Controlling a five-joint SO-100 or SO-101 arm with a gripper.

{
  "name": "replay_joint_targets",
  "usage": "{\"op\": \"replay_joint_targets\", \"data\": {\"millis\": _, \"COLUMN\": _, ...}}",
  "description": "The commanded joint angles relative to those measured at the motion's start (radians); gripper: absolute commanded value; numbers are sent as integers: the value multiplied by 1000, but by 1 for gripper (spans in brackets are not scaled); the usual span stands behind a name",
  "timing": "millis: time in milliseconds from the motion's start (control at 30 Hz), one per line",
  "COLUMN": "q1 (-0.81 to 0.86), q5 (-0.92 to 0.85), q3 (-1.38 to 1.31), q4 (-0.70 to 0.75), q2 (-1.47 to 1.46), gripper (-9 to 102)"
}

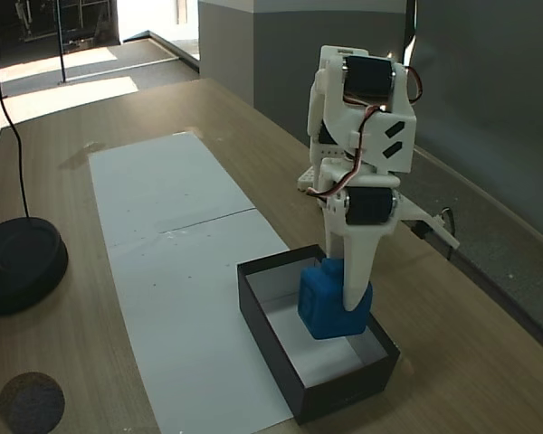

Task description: Grab a blue square and put it in the box.

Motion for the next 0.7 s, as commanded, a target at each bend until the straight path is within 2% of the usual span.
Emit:
{"op": "replay_joint_targets", "data": {"millis": 0, "q1": 5, "q5": -8, "q3": -74, "q4": 14, "q2": 38, "gripper": 7}}
{"op": "replay_joint_targets", "data": {"millis": 167, "q1": -2, "q5": -2, "q3": -74, "q4": 25, "q2": 38, "gripper": 9}}
{"op": "replay_joint_targets", "data": {"millis": 333, "q1": -3, "q5": 17, "q3": -69, "q4": 26, "q2": 38, "gripper": 27}}
{"op": "replay_joint_targets", "data": {"millis": 400, "q1": -3, "q5": 17, "q3": -71, "q4": 26, "q2": 38, "gripper": 31}}
{"op": "replay_joint_targets", "data": {"millis": 600, "q1": -3, "q5": 17, "q3": -77, "q4": 28, "q2": 40, "gripper": 26}}
{"op": "replay_joint_targets", "data": {"millis": 667, "q1": 0, "q5": 17, "q3": -86, "q4": 48, "q2": 57, "gripper": 12}}
